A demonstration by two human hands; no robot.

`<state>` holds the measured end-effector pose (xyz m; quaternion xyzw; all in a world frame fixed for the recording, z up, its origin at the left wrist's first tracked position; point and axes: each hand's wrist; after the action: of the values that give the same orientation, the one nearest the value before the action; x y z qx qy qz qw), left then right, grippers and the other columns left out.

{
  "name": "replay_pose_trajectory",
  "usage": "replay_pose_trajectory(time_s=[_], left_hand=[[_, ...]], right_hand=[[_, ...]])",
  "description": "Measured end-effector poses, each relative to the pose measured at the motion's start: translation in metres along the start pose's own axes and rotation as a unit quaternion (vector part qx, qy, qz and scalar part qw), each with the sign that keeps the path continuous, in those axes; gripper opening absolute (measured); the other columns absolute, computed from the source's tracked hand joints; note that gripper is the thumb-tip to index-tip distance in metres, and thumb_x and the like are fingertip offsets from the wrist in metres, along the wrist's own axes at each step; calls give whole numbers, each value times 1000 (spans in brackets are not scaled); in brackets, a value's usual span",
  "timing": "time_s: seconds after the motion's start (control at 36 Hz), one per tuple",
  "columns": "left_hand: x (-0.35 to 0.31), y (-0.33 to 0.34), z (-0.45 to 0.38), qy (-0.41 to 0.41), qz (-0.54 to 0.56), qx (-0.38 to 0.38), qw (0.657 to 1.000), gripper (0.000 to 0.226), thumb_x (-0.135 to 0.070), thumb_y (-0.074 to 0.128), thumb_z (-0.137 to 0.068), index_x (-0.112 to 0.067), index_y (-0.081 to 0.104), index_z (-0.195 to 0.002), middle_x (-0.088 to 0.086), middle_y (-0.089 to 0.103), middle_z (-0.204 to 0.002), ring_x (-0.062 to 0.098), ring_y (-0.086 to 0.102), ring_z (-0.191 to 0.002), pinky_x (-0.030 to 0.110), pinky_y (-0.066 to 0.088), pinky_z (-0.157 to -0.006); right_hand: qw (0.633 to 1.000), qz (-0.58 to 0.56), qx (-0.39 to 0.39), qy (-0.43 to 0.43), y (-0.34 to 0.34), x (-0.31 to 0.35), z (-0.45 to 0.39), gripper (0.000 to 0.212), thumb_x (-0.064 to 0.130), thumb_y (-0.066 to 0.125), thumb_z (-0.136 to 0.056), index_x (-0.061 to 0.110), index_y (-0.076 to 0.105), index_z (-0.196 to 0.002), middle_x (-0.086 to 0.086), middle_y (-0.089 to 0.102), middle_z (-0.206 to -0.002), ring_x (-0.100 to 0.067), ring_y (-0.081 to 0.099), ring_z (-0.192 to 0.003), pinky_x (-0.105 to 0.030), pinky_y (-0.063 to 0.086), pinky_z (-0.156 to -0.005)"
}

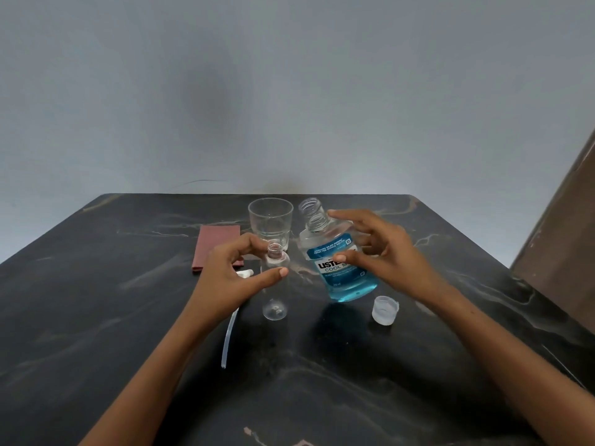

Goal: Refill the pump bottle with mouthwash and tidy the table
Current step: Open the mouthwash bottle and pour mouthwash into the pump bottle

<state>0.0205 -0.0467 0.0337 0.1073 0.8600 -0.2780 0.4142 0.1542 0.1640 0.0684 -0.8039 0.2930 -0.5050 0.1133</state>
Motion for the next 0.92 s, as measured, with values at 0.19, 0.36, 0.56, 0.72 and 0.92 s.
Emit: replay_pose_trajectory(time_s=[0.19,0.36,0.56,0.72,0.92], left_hand=[[-1,0,0,13,-2,-11,1000,35,-55,77,-65,-29,71,-86,-20,72,-90,-3,65,-88,25,45,-78],[0,-1,-1,15,5,-12,1000,32,-47,76,-64,-24,74,-87,-15,73,-90,-1,66,-89,22,44,-77],[0,-2,-3,18,16,-36,999,33,-48,78,-59,-26,75,-85,-15,73,-93,2,65,-95,22,47,-75],[0,-2,-2,10,19,-26,999,28,-40,79,-64,-23,75,-86,-10,73,-95,5,65,-95,24,48,-78],[-2,-1,-3,4,25,-31,999,30,-38,79,-62,-20,76,-86,-9,74,-94,3,66,-94,21,47,-76]], right_hand=[[992,76,92,-29,-19,17,-22,51,18,68,-84,35,51,-129,24,62,-120,-2,67,-103,-19,57,-74],[982,95,162,-28,-26,25,-32,52,22,65,-83,45,49,-127,35,60,-116,4,65,-102,-9,52,-73],[966,131,224,-8,-31,25,-40,57,9,67,-85,38,51,-131,29,62,-115,5,66,-96,-7,51,-70],[953,170,250,-31,-34,30,-49,55,6,67,-85,33,52,-130,26,61,-115,10,64,-97,-4,49,-71],[940,202,271,-41,-38,34,-56,56,4,68,-84,35,51,-128,27,59,-111,17,62,-92,-2,47,-69]])
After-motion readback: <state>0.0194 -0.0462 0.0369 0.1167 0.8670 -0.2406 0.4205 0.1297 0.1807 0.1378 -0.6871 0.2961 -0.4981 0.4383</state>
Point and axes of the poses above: each hand's wrist, its own z-axis away from the middle knuckle, its own y-axis out of the palm, x = y × z
